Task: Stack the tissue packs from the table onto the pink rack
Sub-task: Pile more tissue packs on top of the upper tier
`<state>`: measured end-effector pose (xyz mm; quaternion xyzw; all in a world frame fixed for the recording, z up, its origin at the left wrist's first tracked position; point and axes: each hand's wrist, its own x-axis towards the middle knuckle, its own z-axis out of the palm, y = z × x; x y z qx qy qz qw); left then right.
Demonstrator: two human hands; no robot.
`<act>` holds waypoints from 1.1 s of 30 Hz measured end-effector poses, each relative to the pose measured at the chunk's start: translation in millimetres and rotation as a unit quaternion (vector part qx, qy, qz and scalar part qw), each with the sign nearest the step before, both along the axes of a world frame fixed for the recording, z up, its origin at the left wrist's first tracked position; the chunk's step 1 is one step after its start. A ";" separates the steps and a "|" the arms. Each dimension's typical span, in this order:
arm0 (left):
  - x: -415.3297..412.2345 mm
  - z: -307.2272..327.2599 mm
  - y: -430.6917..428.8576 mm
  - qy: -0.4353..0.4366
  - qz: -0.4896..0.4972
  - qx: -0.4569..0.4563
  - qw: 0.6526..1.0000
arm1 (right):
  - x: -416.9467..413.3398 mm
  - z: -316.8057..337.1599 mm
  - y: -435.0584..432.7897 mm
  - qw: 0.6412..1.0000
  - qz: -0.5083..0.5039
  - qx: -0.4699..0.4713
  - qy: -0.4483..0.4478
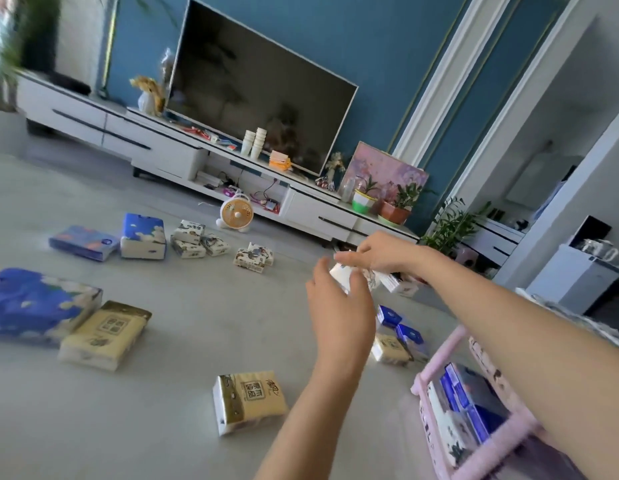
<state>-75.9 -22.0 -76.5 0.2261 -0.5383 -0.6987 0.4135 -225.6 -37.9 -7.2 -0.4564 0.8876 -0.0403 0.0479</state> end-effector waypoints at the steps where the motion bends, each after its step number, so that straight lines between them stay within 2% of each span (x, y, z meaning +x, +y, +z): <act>1: 12.3 7.6 4.3 0.023 -0.015 0.055 0.998 | 17.8 10.1 5.8 0.999 0.030 -0.014 -0.010; 4: 50.9 8.8 25.3 0.071 -0.034 0.159 0.984 | 67.4 32.2 40.9 0.991 0.069 -0.098 -0.061; 7: 86.3 -0.2 60.2 0.120 -0.057 0.154 0.979 | 104.8 38.6 101.3 0.963 0.050 -0.222 -0.141; 11: 101.9 -1.3 121.1 0.112 -0.128 0.043 0.984 | 148.0 24.4 192.8 0.934 0.052 -0.327 -0.131; 16: 98.8 8.3 183.9 0.092 -0.190 -0.132 0.968 | 163.6 11.3 274.8 0.914 0.041 -0.369 -0.166; 19: 84.6 10.7 202.3 0.074 -0.169 -0.249 0.951 | 153.3 14.6 304.6 0.900 0.053 -0.387 -0.193; 22: 66.7 17.3 216.8 0.055 -0.185 -0.269 0.944 | 139.5 24.6 325.0 0.904 0.035 -0.359 -0.231; 26: 47.5 35.6 234.0 0.038 -0.177 -0.262 0.948 | 104.5 26.1 352.9 0.893 0.018 -0.383 -0.238; 27: 42.8 40.9 238.1 0.034 -0.168 -0.268 0.948 | 92.0 26.1 362.4 0.882 -0.009 -0.382 -0.275; 28: 38.0 45.9 241.5 0.030 -0.158 -0.278 0.947 | 82.5 31.0 370.0 0.855 -0.032 -0.397 -0.332; 30: 27.4 56.9 247.0 0.022 -0.146 -0.317 0.937 | 57.2 35.6 386.5 0.767 -0.032 -0.474 -0.432; 32: 14.8 69.7 248.1 0.010 -0.134 -0.354 0.925 | 32.8 39.2 402.9 0.710 -0.055 -0.539 -0.450; 33: 7.7 77.1 247.5 0.007 -0.127 -0.370 0.920 | 21.9 39.1 411.6 0.698 -0.064 -0.557 -0.445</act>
